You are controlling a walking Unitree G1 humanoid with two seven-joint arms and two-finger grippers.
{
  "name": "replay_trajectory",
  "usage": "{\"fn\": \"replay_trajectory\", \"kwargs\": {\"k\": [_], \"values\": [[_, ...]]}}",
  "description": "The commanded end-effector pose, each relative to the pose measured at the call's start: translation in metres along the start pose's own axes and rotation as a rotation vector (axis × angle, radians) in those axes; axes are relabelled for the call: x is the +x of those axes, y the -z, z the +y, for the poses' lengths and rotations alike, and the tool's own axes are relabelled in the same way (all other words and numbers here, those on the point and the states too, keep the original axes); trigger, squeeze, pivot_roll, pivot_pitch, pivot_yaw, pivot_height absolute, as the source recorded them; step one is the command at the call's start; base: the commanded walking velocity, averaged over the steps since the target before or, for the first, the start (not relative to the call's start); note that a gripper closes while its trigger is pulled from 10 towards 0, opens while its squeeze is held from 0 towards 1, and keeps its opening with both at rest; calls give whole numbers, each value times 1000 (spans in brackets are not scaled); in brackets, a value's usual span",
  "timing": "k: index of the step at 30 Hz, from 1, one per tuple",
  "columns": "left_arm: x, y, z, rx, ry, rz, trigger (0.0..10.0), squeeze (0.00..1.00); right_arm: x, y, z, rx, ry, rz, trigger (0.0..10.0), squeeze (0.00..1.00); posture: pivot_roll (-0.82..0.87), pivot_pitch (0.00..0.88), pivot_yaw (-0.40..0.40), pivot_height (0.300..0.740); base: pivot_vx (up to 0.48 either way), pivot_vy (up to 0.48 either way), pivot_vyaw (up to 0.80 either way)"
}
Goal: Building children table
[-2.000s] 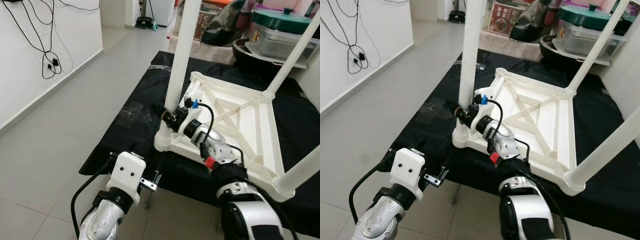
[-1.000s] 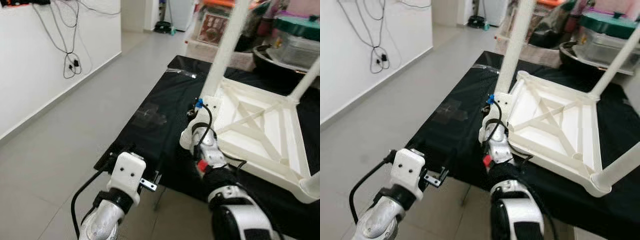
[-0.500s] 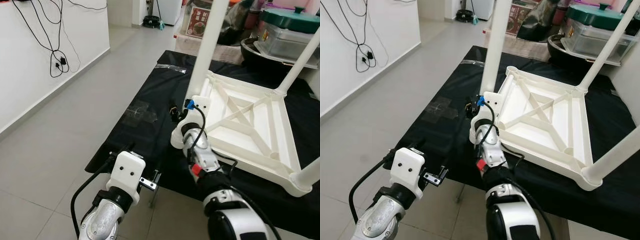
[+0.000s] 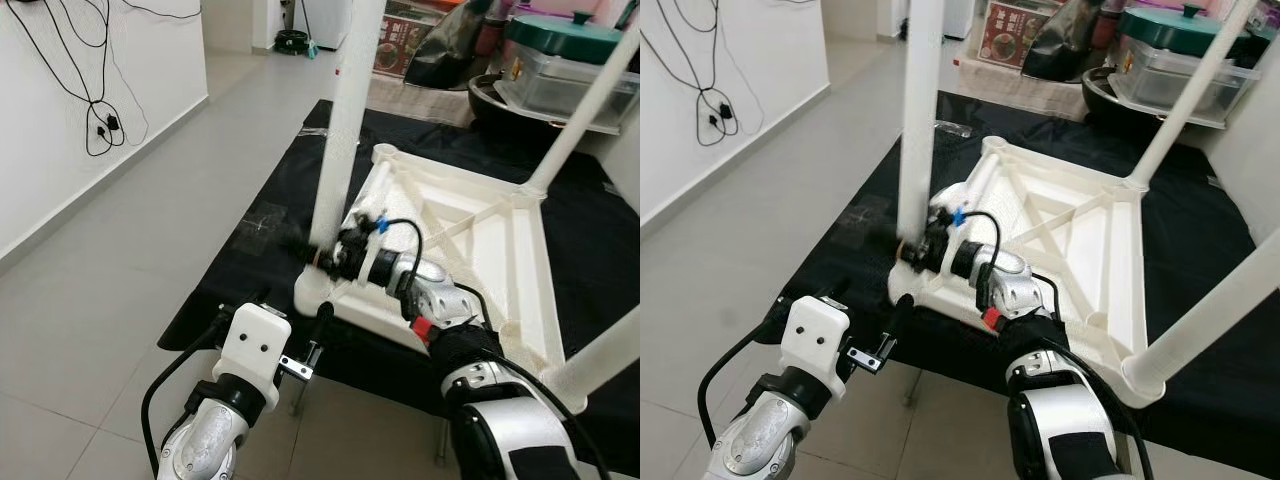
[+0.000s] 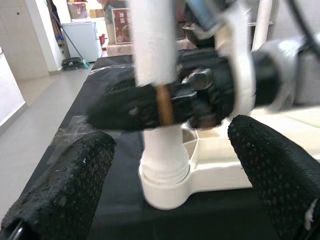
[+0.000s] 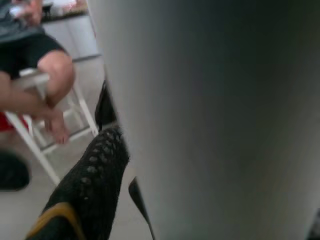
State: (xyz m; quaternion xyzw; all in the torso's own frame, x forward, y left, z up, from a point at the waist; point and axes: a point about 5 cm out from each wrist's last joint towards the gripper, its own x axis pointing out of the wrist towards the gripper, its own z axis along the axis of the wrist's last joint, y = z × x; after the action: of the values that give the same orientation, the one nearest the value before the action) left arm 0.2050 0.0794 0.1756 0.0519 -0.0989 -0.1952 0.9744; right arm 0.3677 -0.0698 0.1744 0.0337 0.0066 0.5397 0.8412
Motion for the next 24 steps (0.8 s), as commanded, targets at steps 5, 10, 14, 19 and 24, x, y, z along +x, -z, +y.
{"fn": "replay_trajectory", "kwargs": {"k": [5, 10, 14, 19, 24], "values": [[-1, 2, -2, 0, 2, 8, 10000, 0, 9, -10, -12, -66, 234, -36, 0, 0, 121, 50, -129, 740, 0, 0, 0], [-1, 3, -2, 0, 2, 8, 10000, 0, -3, -19, -31, -52, 533, -92, 0, 0, 112, 49, -128, 740, 0, 0, 0], [-1, 2, -2, -3, 4, 6, 10000, 0, -25, -14, -48, -7, 862, -87, 0, 0, 106, 52, -127, 740, 0, 0, 0], [-1, 3, -2, -5, 6, 8, 10000, 0, -46, -2, -58, 81, 1159, -72, 0, 0, 103, 58, -124, 740, 0, 0, 0], [1, 3, -4, -6, 11, 7, 10000, 0, -57, 7, -50, 91, 1450, -95, 0, 0, 103, 60, -122, 740, 0, 0, 0]]}}
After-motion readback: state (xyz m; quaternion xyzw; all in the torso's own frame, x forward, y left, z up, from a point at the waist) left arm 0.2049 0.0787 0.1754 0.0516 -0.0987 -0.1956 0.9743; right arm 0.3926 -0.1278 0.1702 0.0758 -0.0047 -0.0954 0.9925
